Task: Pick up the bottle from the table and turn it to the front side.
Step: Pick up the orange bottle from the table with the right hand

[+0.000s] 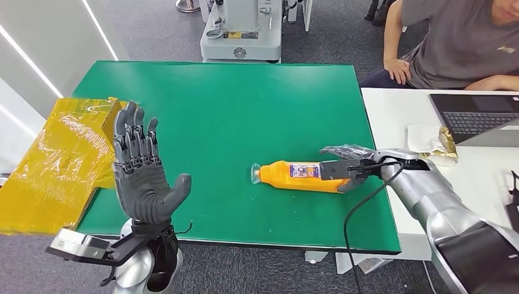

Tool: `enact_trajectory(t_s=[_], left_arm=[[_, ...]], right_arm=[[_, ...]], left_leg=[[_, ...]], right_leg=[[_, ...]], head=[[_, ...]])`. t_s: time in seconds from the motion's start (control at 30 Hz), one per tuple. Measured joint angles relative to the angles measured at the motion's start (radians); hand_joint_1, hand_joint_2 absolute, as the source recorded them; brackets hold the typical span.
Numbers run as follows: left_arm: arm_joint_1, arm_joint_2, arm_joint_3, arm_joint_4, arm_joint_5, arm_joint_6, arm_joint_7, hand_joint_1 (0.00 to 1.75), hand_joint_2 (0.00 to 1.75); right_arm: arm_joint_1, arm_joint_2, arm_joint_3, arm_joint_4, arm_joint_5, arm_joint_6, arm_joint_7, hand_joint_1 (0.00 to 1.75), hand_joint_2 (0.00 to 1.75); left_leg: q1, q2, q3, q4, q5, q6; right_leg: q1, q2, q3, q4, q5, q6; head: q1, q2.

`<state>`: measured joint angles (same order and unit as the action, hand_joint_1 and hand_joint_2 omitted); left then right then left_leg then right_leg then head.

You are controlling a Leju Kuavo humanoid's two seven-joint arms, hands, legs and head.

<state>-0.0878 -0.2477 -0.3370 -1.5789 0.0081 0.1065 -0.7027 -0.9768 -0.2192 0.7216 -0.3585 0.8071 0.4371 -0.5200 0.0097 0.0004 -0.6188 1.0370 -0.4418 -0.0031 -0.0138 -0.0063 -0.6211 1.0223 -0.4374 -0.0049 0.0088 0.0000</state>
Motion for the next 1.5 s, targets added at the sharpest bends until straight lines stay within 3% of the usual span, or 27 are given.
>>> enact_trajectory(t_s=[0.5, 0.53, 0.63, 0.67, 0.83, 1.2, 1.33, 1.5], left_arm=[[0.003, -0.003, 0.015, 0.000, -0.001, -0.023, 0.000, 0.00, 1.75], [0.003, -0.003, 0.015, 0.000, 0.000, -0.025, 0.000, 0.00, 1.75], [0.003, -0.003, 0.015, 0.000, 0.000, -0.029, 0.000, 0.00, 1.75], [0.003, -0.004, 0.015, 0.000, 0.000, -0.031, 0.000, 0.00, 1.75], [0.003, -0.004, 0.015, 0.000, 0.000, -0.035, 0.000, 0.00, 1.75], [0.003, -0.004, 0.015, 0.001, 0.000, -0.035, 0.000, 0.00, 1.75], [0.003, -0.004, 0.015, 0.002, 0.000, -0.035, 0.000, 0.00, 1.75], [0.003, -0.005, 0.015, 0.003, -0.002, -0.049, 0.000, 0.00, 1.75]], right_arm=[[0.078, -0.010, 0.020, 0.020, -0.035, -0.071, -0.006, 0.00, 1.75], [0.082, -0.011, 0.020, 0.020, -0.039, -0.079, -0.007, 0.14, 1.75], [0.096, -0.017, 0.020, 0.020, -0.044, -0.109, -0.010, 1.19, 1.75], [0.101, -0.019, 0.020, 0.019, -0.045, -0.126, -0.013, 1.40, 1.75], [0.120, -0.023, 0.020, 0.013, -0.047, -0.186, -0.020, 1.41, 1.75], [0.125, -0.023, 0.020, 0.009, -0.050, -0.193, -0.021, 1.41, 1.75], [0.125, -0.024, 0.020, 0.008, -0.053, -0.193, -0.021, 1.58, 1.75], [0.134, -0.024, 0.020, 0.007, -0.059, -0.219, -0.021, 1.62, 1.75]], left_leg=[[0.000, 0.000, 0.000, 0.000, 0.000, 0.001], [0.000, 0.000, 0.000, 0.000, 0.000, 0.001], [0.000, 0.000, 0.001, 0.000, -0.001, 0.001], [0.000, 0.000, 0.001, 0.000, -0.001, 0.001], [0.000, 0.002, 0.002, 0.000, -0.001, 0.001], [0.000, 0.002, 0.003, 0.000, -0.001, 0.001], [0.000, 0.002, 0.003, 0.000, -0.001, 0.001], [0.000, 0.003, 0.003, 0.000, -0.001, 0.001]], right_leg=[[0.000, 0.000, 0.000, 0.000, 0.000, 0.000], [0.000, 0.000, 0.000, 0.000, 0.000, 0.000], [0.000, 0.000, 0.000, 0.000, 0.000, 0.000], [0.000, 0.000, 0.000, 0.000, 0.000, 0.000], [0.000, 0.002, 0.001, -0.001, 0.000, 0.000], [0.000, 0.002, 0.002, 0.000, 0.000, 0.000], [0.000, 0.003, 0.002, 0.000, 0.000, 0.000], [0.000, 0.003, 0.002, 0.000, 0.000, 0.000]], head=[[0.000, 0.000], [0.000, 0.000], [0.000, 0.000], [0.000, 0.000], [0.000, 0.000], [0.000, 0.000], [0.000, 0.000], [0.000, 0.000]])
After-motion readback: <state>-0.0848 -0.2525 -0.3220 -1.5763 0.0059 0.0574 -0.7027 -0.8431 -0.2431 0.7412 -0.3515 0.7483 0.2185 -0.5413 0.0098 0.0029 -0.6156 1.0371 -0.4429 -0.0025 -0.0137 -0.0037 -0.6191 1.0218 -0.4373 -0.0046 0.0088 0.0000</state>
